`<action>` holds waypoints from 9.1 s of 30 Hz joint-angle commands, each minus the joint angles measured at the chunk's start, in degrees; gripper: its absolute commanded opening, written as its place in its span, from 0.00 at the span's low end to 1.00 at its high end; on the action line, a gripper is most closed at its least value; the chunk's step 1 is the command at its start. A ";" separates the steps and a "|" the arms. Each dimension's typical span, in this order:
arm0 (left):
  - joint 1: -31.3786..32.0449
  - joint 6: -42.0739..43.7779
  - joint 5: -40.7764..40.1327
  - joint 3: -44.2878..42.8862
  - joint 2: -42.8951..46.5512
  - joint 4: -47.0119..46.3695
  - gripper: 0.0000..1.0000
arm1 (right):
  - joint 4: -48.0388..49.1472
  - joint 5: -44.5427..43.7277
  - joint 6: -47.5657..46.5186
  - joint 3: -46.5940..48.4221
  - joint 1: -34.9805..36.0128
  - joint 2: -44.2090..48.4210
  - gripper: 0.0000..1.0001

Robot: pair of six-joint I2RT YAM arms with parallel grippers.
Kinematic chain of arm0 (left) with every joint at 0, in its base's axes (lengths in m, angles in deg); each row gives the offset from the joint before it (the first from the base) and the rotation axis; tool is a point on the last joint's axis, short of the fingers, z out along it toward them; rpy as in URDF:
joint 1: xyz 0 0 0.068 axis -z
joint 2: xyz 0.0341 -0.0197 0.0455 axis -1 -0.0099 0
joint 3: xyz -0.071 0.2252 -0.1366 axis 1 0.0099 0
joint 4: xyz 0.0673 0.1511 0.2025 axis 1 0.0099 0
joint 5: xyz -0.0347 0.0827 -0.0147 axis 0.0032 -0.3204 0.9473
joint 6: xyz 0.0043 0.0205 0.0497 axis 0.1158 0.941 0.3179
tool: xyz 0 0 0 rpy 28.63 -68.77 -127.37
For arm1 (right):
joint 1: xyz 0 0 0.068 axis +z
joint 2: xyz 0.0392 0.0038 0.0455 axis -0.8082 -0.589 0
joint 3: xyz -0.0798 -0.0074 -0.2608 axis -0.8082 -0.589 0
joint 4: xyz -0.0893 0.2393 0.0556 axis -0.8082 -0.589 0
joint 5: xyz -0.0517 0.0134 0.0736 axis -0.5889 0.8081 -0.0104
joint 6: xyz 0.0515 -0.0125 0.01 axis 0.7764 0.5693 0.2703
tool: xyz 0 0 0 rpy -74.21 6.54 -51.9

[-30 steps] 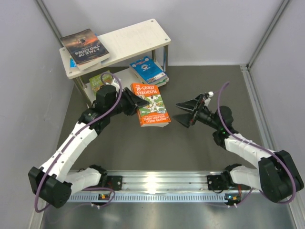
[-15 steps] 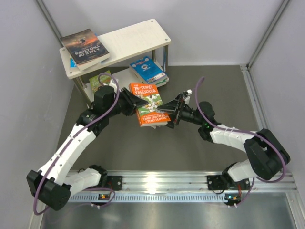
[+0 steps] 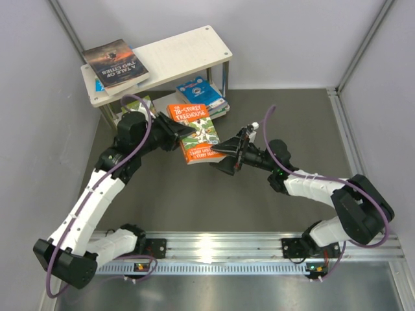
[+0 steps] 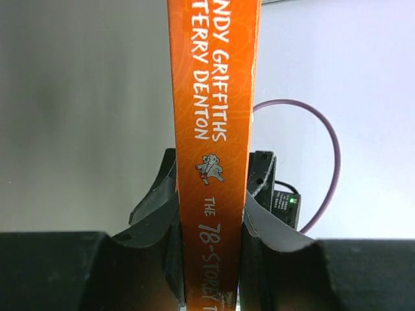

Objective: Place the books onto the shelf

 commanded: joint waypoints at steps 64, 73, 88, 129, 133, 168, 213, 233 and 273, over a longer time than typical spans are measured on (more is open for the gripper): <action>-1.58 23.47 -33.67 -29.78 10.11 58.71 0.95 | -34.80 -5.18 -12.17 97.34 7.74 -66.08 0.00; -1.58 25.40 -34.55 -28.45 10.72 58.89 0.95 | -35.07 -11.60 -10.41 105.79 7.22 -74.28 0.09; -1.58 27.61 -33.85 -28.54 8.35 55.64 0.95 | -41.48 -10.82 -19.71 99.57 7.57 -65.69 1.00; -1.58 20.75 -32.62 -25.90 12.57 57.39 0.90 | -72.95 -21.80 -43.19 94.72 9.76 -53.02 0.52; -1.58 21.63 -32.62 -26.69 12.04 57.74 0.91 | -75.93 -23.90 -44.42 96.92 10.03 -54.07 0.52; -1.58 27.78 -32.27 -26.43 8.97 57.31 0.92 | -71.64 -26.81 -37.39 107.38 11.87 -65.24 0.33; -1.58 56.50 -45.09 21.89 8.36 -4.86 0.99 | -74.71 -44.12 -65.60 26.27 12.84 29.03 1.00; -16.67 60.04 -42.56 47.13 -14.93 -66.16 0.98 | -76.11 -45.96 -64.47 18.16 12.84 44.11 1.00; -23.73 64.08 -17.06 45.99 -29.88 -84.90 0.99 | 12.27 -48.64 -98.38 -28.97 -27.21 16.37 1.00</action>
